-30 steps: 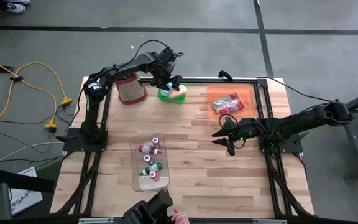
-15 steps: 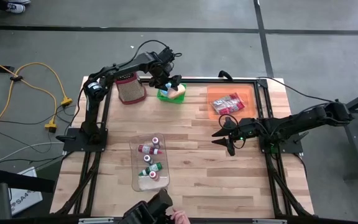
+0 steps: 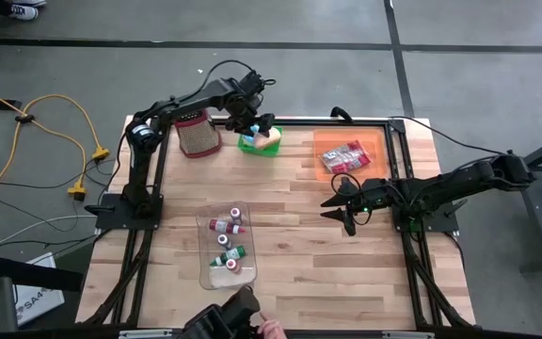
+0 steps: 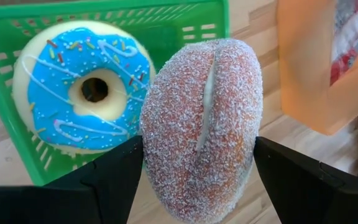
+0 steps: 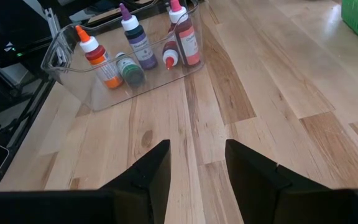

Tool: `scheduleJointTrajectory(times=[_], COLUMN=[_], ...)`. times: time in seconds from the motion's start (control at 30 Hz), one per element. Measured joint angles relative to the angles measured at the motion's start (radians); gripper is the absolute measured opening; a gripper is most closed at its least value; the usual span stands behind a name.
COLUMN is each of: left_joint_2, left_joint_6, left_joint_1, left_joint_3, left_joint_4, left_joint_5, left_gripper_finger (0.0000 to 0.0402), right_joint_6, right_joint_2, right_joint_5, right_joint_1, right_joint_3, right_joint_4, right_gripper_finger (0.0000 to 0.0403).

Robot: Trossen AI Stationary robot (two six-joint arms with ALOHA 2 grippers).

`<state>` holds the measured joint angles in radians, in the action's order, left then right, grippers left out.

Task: Pick & Place Food Item
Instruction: Put the white donut into the green basket

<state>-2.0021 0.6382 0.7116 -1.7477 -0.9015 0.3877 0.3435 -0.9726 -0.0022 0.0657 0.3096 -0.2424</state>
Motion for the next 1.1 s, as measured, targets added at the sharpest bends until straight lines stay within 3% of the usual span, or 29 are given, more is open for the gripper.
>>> scheduleJointTrajectory(times=[1.1], left_joint_2=[0.014], left_joint_6=[-0.135], left_joint_1=[-0.051], left_joint_3=[0.000], left_joint_4=[0.035], left_joint_5=[-0.141], left_gripper_finger=[0.0295], right_joint_6=[0.000], right_joint_2=[0.000], right_joint_5=[0.000], right_joint_1=[0.000], right_joint_3=[0.000], right_joint_4=[0.000], right_gripper_finger=[0.0142])
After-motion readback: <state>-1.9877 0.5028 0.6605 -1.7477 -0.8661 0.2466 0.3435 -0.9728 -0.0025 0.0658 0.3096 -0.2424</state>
